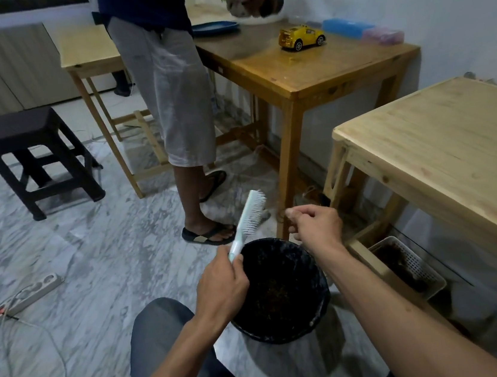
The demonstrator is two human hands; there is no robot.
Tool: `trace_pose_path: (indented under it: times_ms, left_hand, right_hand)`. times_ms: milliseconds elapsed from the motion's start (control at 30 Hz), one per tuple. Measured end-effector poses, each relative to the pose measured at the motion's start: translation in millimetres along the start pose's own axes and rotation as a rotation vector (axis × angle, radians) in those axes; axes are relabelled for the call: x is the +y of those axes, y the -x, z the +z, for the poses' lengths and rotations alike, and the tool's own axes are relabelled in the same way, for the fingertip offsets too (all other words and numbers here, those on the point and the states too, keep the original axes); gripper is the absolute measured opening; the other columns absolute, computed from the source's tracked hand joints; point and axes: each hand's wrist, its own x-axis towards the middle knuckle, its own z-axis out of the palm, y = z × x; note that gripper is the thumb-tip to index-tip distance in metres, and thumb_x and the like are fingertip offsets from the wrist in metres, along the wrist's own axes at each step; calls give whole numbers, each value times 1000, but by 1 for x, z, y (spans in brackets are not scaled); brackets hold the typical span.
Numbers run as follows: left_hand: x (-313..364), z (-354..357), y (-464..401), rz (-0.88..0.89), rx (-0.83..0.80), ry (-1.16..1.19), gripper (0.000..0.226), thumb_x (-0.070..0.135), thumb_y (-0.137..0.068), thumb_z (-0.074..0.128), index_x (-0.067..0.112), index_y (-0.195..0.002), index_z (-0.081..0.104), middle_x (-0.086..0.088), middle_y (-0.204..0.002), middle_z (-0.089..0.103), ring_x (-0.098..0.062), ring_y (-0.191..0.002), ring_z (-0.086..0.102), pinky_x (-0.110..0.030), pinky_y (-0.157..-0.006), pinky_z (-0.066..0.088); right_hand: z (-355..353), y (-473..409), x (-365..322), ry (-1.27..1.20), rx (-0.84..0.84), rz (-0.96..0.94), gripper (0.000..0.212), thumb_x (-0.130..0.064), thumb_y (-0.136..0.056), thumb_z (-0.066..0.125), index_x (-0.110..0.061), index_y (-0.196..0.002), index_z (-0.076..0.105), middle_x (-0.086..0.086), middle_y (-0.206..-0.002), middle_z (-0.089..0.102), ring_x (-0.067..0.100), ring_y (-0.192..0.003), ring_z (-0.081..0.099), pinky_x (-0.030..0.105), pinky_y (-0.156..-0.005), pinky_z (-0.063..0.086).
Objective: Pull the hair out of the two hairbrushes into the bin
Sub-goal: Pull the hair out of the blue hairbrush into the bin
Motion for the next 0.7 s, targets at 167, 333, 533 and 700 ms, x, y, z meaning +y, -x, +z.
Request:
trace_pose_path:
  times_ms: [167,333,533,700]
  left_hand:
    - [-6,-9,-6,-65,58,39,13,30,-103,43,19,-103,51,-6,-69,62,-21,-57,57,-35,-51,39]
    - [1,-10,-4,-28,42,72,12,29,-103,44,21,-104,52,-8,-69,63,-22,-55,55,-33,-49,37]
    - [6,-10,-2,14,15,91,10,32,-102,44,25,-101,51,-5,-65,60,-24,-56,58,-38,-51,41]
    - [11,-16,-1,79,-30,165,12,30,-101,49,27,-90,52,-2,-61,56,-16,-52,50,-38,-51,38]
  right_hand:
    - [-16,-7,24,76,5,107,9,-21,-91,77,-20,-83,80,0,-78,77,12,-66,70,27,-68,61]
    - [-16,-7,42,374,-233,104,17,-15,-93,70,-21,-105,81,0,-97,80,16,-89,75,41,-92,61]
    - [-4,-1,15,129,-363,68,57,-34,-96,63,-29,-151,48,-9,-113,66,22,-106,71,41,-91,62]
    - [-3,-3,-6,-235,-546,76,54,-49,-101,54,-33,-152,44,-6,-130,61,21,-88,75,31,-67,58]
